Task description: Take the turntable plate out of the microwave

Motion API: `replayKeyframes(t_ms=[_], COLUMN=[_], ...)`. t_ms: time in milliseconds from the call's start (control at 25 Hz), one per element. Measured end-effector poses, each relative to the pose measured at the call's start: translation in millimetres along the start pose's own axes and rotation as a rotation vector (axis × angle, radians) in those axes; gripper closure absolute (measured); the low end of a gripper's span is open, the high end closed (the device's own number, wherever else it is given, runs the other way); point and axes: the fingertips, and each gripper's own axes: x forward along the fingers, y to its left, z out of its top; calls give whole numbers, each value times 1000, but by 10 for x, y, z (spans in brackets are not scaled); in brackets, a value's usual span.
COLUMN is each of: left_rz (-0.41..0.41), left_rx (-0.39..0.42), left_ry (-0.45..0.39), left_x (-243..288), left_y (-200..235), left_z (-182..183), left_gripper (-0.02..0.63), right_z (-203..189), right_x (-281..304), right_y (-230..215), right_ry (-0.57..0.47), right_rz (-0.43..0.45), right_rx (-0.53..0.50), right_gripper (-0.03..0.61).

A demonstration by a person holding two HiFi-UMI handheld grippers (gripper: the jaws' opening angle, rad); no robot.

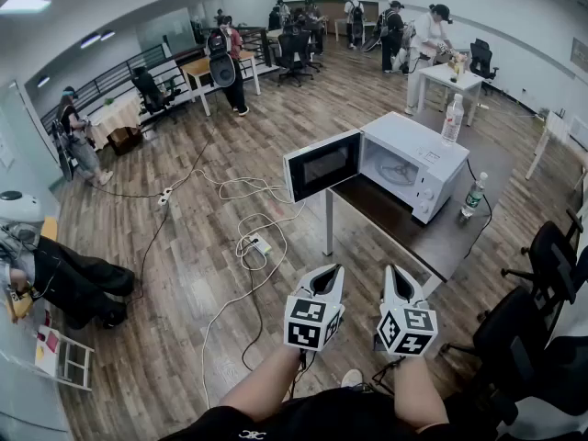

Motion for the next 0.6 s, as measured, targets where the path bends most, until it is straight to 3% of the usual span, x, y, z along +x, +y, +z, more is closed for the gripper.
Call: replayKeyframes(t_ms=[600], left_rz=[-20], left_rx=[-17], left_ry=[23], left_x=[474], left_y=[-118], left_z=[77], left_gripper=[604], right_z=[68], right_x=[193], right_y=[-393], right_ry=[11], right_rz=[-6], right_rx=[58], right_gripper=[570])
